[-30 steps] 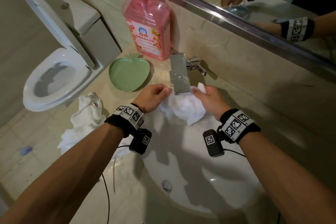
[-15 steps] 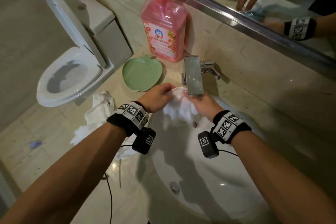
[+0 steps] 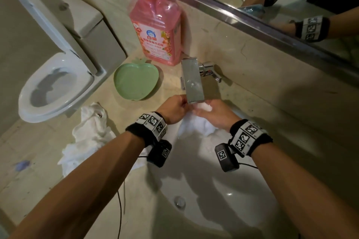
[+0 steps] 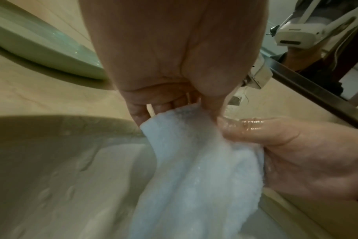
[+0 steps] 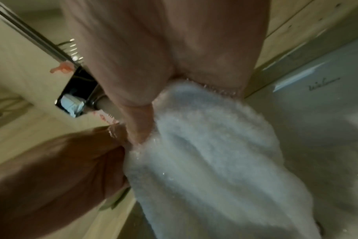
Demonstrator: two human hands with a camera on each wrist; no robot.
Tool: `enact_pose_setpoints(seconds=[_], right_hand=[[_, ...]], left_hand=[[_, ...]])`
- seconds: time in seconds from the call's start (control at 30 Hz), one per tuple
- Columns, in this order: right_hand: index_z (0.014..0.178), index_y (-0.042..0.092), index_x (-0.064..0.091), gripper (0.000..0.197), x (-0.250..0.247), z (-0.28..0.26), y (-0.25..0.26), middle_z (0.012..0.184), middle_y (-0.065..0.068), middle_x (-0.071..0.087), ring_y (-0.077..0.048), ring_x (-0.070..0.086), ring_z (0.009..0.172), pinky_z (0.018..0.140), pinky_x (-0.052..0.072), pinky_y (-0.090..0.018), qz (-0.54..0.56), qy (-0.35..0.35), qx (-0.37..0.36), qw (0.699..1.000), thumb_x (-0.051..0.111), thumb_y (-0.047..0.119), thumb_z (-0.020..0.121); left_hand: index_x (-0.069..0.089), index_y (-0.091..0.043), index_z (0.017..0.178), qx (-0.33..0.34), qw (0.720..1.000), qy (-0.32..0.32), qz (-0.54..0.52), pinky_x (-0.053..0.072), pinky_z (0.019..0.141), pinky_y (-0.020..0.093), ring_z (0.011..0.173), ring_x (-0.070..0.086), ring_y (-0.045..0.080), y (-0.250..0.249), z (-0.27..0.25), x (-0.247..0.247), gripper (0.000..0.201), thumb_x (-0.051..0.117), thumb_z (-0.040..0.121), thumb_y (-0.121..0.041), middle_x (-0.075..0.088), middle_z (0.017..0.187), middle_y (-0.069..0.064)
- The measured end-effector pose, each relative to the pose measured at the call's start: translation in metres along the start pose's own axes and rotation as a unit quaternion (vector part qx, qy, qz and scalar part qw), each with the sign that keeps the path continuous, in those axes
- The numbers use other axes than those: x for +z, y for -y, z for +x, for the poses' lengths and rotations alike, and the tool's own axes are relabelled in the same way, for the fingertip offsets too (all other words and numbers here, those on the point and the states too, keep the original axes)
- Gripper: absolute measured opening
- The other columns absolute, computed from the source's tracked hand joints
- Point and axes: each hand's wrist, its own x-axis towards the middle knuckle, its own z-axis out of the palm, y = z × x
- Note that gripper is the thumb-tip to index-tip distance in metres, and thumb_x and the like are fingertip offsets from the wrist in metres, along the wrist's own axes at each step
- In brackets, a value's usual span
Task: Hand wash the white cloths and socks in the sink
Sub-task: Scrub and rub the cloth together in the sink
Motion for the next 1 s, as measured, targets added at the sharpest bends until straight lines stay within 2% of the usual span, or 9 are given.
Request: enact_pose_setpoints(seconds=[0.13,0.2,0.27,0.4,0.57,0.67,0.77,0.87,1.0], right_hand=[[0.095,0.021,0.071,0.022,-0.010,0.002,-0.008,0.089,0.003,0.074,-0.020,0.068,0.089,0.080,0.055,-0.042,0.008,-0.051,0.009,0.999,0.066,0.043,0.090],[0.096,0.028,0.071,0.016,-0.013,0.001,-0.007,0.072,0.017,0.068,-0.007,0.060,0.072,0.069,0.047,-0.029,0.027,-0.067,0.008,0.997,0.065,0.041,0.092],[0.100,0.023,0.071,0.027,-0.015,0.000,-0.007,0.071,0.007,0.065,-0.012,0.058,0.071,0.067,0.045,-0.029,0.066,-0.059,0.015,0.996,0.063,0.047,0.091],[0.102,0.024,0.071,0.027,-0.016,-0.001,-0.007,0.084,0.000,0.069,-0.020,0.065,0.078,0.059,0.049,-0.029,0.098,-0.048,0.023,0.994,0.065,0.048,0.091],[0.101,0.018,0.071,0.031,-0.010,0.004,-0.008,0.082,-0.003,0.070,-0.022,0.066,0.074,0.057,0.051,-0.032,0.059,-0.028,0.026,0.998,0.066,0.046,0.089],[0.104,0.009,0.069,0.032,-0.002,0.008,-0.003,0.101,-0.013,0.074,-0.034,0.068,0.098,0.086,0.055,-0.050,0.044,-0.026,-0.002,0.999,0.064,0.037,0.090],[0.106,0.027,0.069,0.012,0.007,0.015,0.004,0.104,0.003,0.073,-0.020,0.066,0.102,0.090,0.054,-0.037,0.030,-0.043,-0.024,0.998,0.066,0.026,0.094],[0.096,0.040,0.066,0.023,0.014,0.018,0.010,0.091,0.025,0.068,0.010,0.062,0.087,0.068,0.046,-0.007,0.030,-0.053,-0.057,0.997,0.067,0.017,0.093],[0.087,0.039,0.065,0.024,0.011,0.015,0.009,0.077,0.027,0.068,0.013,0.059,0.073,0.061,0.044,-0.006,0.017,-0.048,-0.050,0.997,0.064,0.016,0.094]], left_hand=[[0.064,-0.016,0.130,0.001,0.995,0.002,-0.097,0.048,0.101,0.034,0.117,0.061,0.018,-0.003,0.008,0.004,0.035,0.052,0.097,-0.015,0.066,0.128,0.005],[0.063,-0.017,0.128,0.015,0.996,0.004,-0.091,0.048,0.094,0.019,0.110,0.062,0.001,0.003,0.009,0.007,0.039,0.052,0.093,-0.004,0.066,0.124,0.000],[0.065,-0.023,0.118,0.004,0.996,0.001,-0.086,0.047,0.078,0.006,0.088,0.060,-0.018,0.010,0.008,0.007,0.036,0.052,0.093,-0.001,0.069,0.107,-0.008],[0.064,-0.004,0.101,-0.039,0.986,-0.068,-0.144,0.052,0.076,0.036,0.079,0.060,0.013,0.022,0.004,0.004,0.012,0.052,0.100,-0.006,0.069,0.093,0.014],[0.061,-0.016,0.084,-0.027,0.965,-0.129,-0.228,0.046,0.065,0.032,0.069,0.052,0.015,0.014,-0.013,-0.010,0.016,0.057,0.099,-0.017,0.060,0.077,0.000],[0.066,-0.011,0.091,0.004,0.975,-0.159,-0.153,0.050,0.074,0.036,0.077,0.057,0.015,0.008,-0.020,-0.023,0.013,0.060,0.098,-0.020,0.065,0.084,0.002],[0.067,-0.011,0.092,0.021,0.976,-0.186,-0.110,0.051,0.078,0.035,0.078,0.057,0.013,0.000,-0.027,-0.031,0.012,0.061,0.097,-0.020,0.066,0.085,0.002],[0.069,-0.013,0.092,0.029,0.977,-0.198,-0.069,0.051,0.078,0.036,0.079,0.058,0.013,-0.005,-0.035,-0.037,0.014,0.060,0.097,-0.022,0.068,0.086,0.004],[0.067,-0.017,0.090,0.014,0.971,-0.230,-0.068,0.048,0.072,0.031,0.075,0.057,0.011,-0.007,-0.046,-0.048,0.016,0.057,0.099,-0.026,0.065,0.080,-0.004]])
